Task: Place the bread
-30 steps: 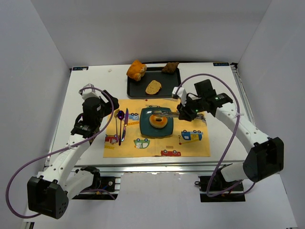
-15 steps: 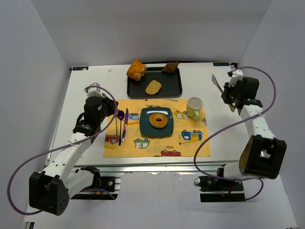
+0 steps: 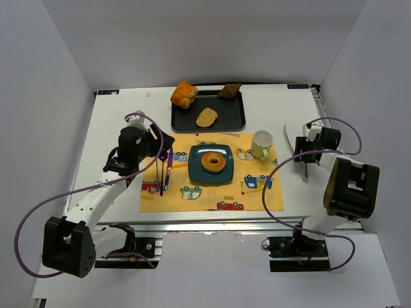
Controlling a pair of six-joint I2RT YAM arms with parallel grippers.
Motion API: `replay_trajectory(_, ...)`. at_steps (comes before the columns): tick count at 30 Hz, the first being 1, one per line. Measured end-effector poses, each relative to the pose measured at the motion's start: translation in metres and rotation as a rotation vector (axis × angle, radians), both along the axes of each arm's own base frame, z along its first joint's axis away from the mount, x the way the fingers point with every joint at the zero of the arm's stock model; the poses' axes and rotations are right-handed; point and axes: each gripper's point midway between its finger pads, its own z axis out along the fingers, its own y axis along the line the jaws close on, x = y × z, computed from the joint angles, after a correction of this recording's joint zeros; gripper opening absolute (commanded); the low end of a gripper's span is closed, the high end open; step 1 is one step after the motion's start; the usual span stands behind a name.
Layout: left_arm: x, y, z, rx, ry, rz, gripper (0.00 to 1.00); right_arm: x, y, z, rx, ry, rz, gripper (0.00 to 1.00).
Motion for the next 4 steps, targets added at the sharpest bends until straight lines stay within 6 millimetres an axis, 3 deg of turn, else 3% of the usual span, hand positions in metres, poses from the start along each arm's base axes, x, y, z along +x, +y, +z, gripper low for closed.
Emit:
replay_trajectory(3, -0.002, -0.005, 0.002, -0.017, -0.003, -0.026, 0.77, -0.003, -0.003, 0.007, -0.022, -0.002, 0.002, 0.76)
replay_trajectory(4, -0.002, -0.007, 0.003, -0.021, -0.004, -0.037, 0.77, -0.002, -0.004, 0.013, -0.032, -0.012, 0.006, 0.82)
